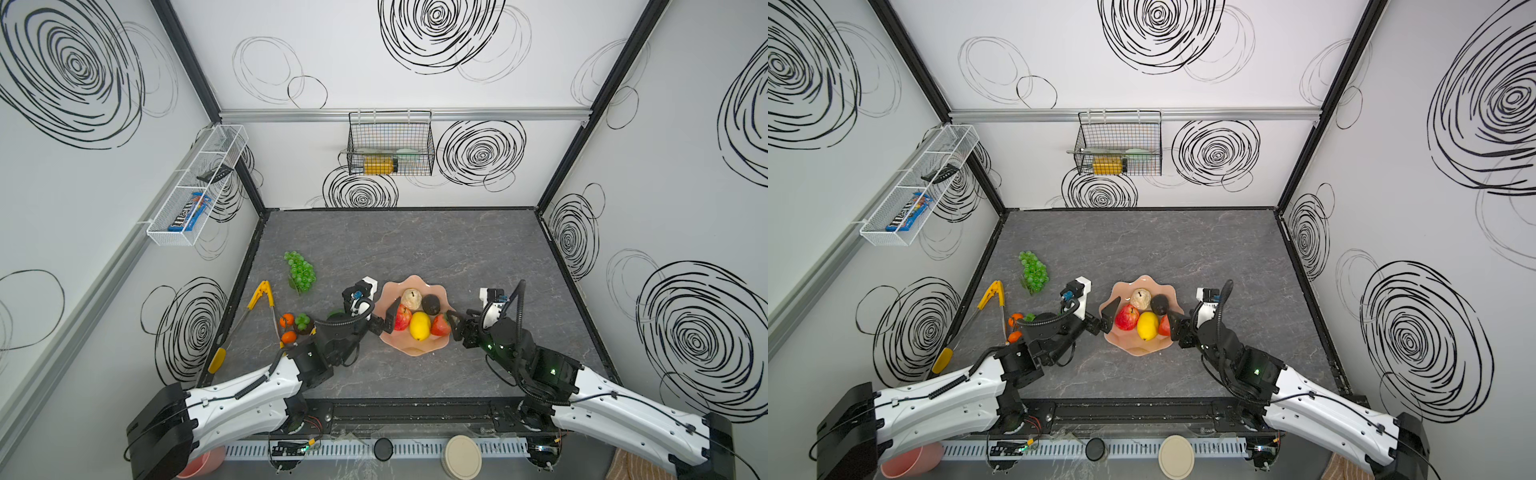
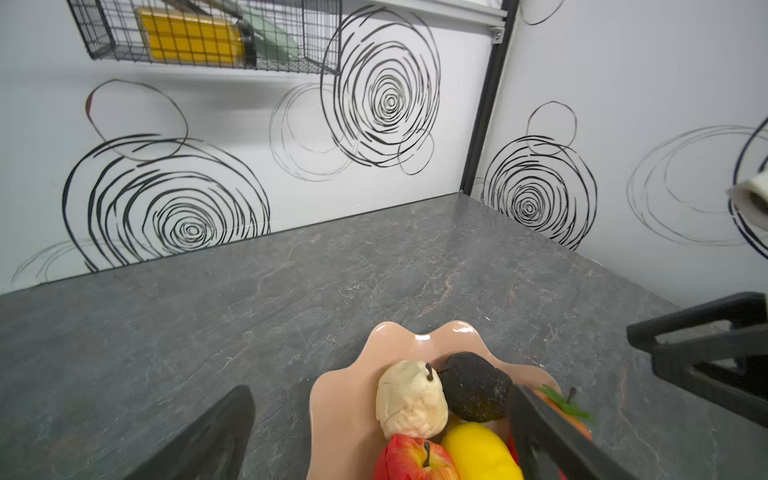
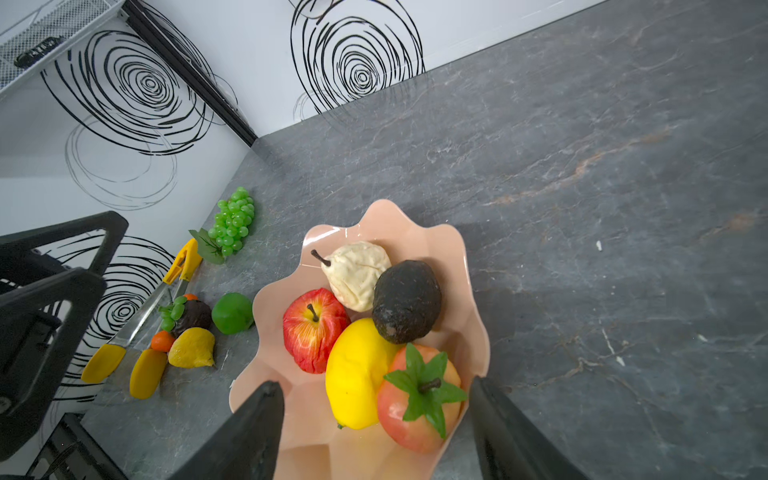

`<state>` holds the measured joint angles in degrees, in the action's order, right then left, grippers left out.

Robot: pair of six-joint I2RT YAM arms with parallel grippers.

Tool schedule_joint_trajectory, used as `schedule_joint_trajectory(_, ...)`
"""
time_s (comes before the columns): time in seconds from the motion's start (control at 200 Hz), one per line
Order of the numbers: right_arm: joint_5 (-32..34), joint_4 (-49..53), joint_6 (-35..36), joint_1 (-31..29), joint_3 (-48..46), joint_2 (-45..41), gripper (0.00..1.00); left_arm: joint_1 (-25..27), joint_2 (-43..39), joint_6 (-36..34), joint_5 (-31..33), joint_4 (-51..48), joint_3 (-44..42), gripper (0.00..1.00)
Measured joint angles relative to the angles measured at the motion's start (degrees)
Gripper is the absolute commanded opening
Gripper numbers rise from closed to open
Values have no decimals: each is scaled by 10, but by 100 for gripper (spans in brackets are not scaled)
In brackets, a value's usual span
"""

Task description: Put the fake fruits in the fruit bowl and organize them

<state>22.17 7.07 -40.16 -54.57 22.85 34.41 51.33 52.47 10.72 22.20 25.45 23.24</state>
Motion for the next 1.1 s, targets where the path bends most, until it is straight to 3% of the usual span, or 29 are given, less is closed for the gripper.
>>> schedule_joint_trajectory(0.155, -94, -32, 35, 77, -21, -3, 75, -1, 8, 97, 14, -150, 65, 97)
schedule_joint_trajectory(0.285, -146, -53, 54, 106, -62, -3, 75, -18, 9, 165, 33, -279, 108, 98)
schedule_joint_trajectory(0.495, -183, -85, 79, 118, -99, -12, 75, -141, 7, 235, 45, -409, 127, 97)
schedule_joint_trajectory(0.841, -215, -130, 92, 122, -194, -81, 76, -284, -9, 290, 31, -523, 110, 97)
schedule_joint_trajectory(1.101, -233, -153, 94, 126, -202, -99, 76, -346, 16, 311, 27, -544, 98, 97)
